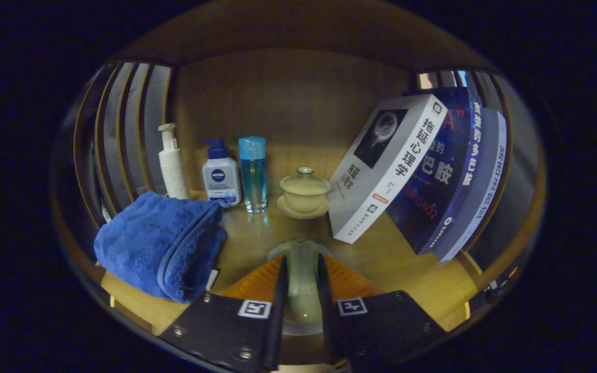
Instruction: Pull open the drawer, take out the items inside it, and place them on the countertop above the cabinet.
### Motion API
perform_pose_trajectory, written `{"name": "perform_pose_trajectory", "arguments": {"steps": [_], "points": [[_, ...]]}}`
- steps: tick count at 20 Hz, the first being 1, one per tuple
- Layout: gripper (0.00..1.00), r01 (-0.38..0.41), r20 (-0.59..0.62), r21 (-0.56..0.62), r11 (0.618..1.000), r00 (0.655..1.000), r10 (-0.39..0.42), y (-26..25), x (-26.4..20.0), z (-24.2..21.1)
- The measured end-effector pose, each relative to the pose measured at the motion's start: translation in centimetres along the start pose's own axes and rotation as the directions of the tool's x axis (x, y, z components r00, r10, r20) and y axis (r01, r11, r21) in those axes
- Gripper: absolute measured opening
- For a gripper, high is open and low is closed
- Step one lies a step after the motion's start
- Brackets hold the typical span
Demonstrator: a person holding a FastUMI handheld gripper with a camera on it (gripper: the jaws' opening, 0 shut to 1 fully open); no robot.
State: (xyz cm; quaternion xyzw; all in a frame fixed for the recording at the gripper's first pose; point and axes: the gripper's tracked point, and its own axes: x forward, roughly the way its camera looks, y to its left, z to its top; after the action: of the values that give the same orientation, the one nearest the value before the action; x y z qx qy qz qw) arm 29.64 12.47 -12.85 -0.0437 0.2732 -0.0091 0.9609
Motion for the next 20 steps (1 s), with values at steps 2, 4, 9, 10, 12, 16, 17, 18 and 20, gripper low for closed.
{"name": "perform_pose_trajectory", "arguments": {"steps": [2,4,9,10,12,16,17,18,20], "points": [[0.65,-0.007,0.023,0.027,1.0,1.0,0.006,0.4,-0.4,0.3],[0.98,0.006,0.039,0.036,0.999,0.999,-0.008,0.5,-1.6,0.7],[0.98,0.014,0.097,0.057,0.998,0.995,-0.019,0.8,-6.9,2.4],[0.98,0.008,0.115,0.064,0.998,0.993,-0.016,0.9,-8.2,2.8],[0.97,0.002,0.143,0.056,0.998,0.99,-0.01,0.7,-11.1,3.4],[0.97,0.038,0.199,-0.002,0.999,0.979,-0.036,-1.0,-17.1,3.8],[0.98,0.04,0.218,0.003,0.999,0.975,-0.039,-1.3,-18.8,3.8],[0.97,0.035,0.231,0.007,0.999,0.972,-0.036,-1.5,-20.5,3.6],[0.97,0.017,0.25,0.009,1.0,0.968,-0.019,-1.6,-23.9,2.8]]}}
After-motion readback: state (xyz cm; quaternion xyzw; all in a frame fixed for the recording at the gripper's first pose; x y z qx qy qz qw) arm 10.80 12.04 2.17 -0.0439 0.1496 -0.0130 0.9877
